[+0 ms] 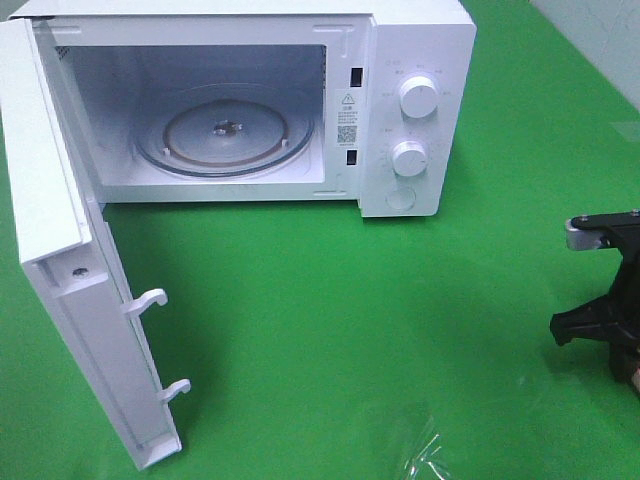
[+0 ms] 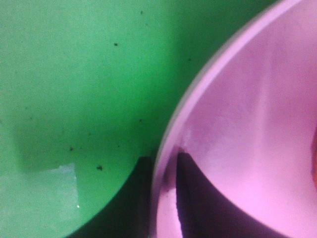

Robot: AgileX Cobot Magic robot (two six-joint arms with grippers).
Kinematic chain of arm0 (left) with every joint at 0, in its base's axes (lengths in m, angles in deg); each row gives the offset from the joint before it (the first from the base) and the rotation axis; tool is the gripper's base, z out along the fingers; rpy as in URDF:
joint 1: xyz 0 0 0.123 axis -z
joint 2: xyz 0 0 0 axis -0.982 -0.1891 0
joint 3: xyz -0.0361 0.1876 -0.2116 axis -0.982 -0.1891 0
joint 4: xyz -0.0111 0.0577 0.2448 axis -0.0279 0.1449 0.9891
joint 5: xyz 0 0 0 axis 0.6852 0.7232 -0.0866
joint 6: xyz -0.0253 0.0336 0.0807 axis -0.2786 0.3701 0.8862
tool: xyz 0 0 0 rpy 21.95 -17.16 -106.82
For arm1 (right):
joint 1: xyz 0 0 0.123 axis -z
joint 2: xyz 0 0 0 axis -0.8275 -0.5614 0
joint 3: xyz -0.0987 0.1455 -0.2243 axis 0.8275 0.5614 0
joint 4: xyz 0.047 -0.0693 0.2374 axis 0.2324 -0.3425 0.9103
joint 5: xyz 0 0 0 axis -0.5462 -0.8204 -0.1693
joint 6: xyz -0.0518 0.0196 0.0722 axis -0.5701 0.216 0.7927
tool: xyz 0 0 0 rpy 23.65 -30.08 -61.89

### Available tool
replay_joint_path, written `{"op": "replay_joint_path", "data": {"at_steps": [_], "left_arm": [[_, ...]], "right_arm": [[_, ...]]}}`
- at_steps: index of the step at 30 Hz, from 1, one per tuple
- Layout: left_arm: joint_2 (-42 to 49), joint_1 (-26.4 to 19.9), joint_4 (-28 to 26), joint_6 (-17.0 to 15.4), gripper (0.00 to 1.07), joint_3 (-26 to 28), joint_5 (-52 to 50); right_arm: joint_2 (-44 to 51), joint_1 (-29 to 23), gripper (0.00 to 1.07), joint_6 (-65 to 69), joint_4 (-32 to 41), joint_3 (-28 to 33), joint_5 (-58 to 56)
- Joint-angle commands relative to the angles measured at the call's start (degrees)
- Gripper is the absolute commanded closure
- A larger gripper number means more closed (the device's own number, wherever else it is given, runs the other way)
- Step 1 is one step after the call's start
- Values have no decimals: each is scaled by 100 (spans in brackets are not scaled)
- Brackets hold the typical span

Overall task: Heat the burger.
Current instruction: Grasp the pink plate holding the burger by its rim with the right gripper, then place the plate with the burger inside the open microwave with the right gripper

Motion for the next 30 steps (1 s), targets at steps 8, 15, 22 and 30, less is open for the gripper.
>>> {"op": "replay_joint_path", "data": {"at_steps": [8, 15, 22, 30], "left_arm": [[29, 34, -6, -40, 4, -11, 0], [29, 34, -6, -40, 4, -11, 0], [29, 34, -6, -40, 4, -11, 0], [29, 34, -6, -40, 4, -11, 0]], "right_arm": [[275, -487, 107, 980, -1003, 74, -716], [527, -533, 107, 1215, -1209, 80, -1008], [642, -642, 107, 1375, -1346, 86, -1238], [1014, -997, 107, 1690, -1610, 269, -1427]]}}
